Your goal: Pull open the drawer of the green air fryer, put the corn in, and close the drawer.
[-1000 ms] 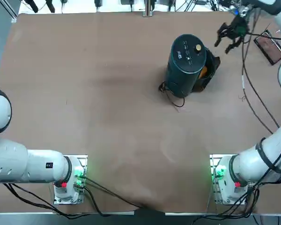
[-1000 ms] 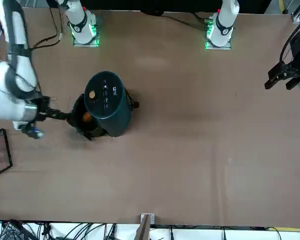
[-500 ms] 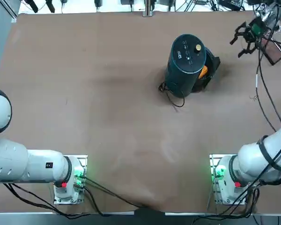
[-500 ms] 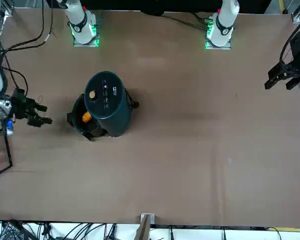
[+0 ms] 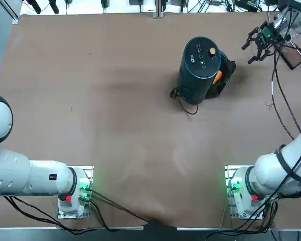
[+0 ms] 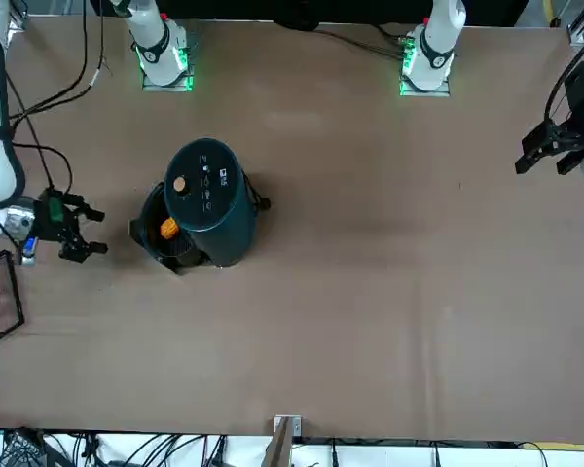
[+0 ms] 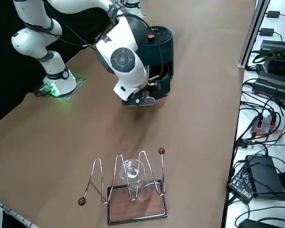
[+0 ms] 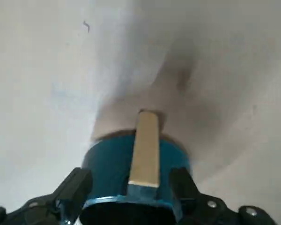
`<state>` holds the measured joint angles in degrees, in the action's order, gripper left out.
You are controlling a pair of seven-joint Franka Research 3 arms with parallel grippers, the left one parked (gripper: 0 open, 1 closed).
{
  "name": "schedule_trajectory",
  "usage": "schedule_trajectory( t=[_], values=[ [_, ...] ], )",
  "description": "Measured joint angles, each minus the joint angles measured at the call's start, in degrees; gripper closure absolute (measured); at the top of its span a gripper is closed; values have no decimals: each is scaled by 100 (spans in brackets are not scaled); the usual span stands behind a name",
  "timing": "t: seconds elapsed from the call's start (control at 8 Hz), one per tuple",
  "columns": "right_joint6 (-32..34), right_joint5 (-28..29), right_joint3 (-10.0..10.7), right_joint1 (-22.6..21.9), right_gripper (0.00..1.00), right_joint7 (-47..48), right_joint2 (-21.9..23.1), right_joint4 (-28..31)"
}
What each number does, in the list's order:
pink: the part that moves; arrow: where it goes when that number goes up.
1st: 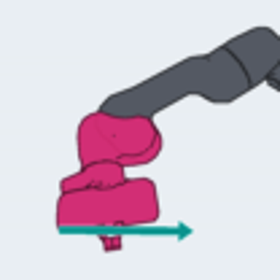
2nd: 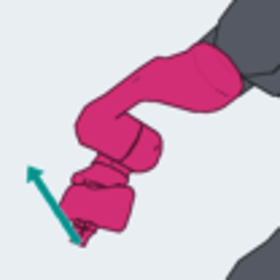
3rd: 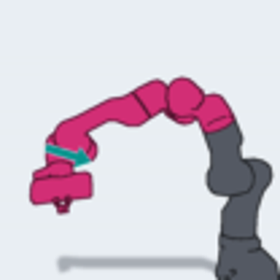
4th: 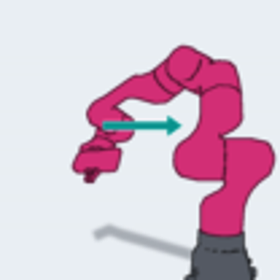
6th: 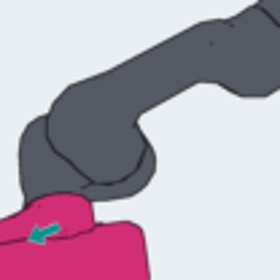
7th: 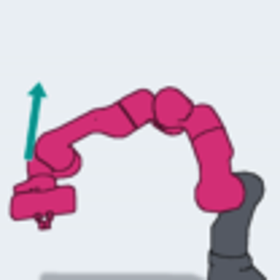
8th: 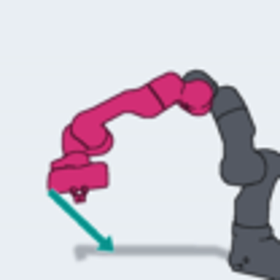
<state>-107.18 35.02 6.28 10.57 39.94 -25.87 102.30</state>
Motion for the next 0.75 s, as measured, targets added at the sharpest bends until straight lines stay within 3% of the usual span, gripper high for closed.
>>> schedule_trajectory(
  t=[0.75],
  values=[
    [-204, 204, -24, -29, 0, 186, -149, 225]
  ],
)
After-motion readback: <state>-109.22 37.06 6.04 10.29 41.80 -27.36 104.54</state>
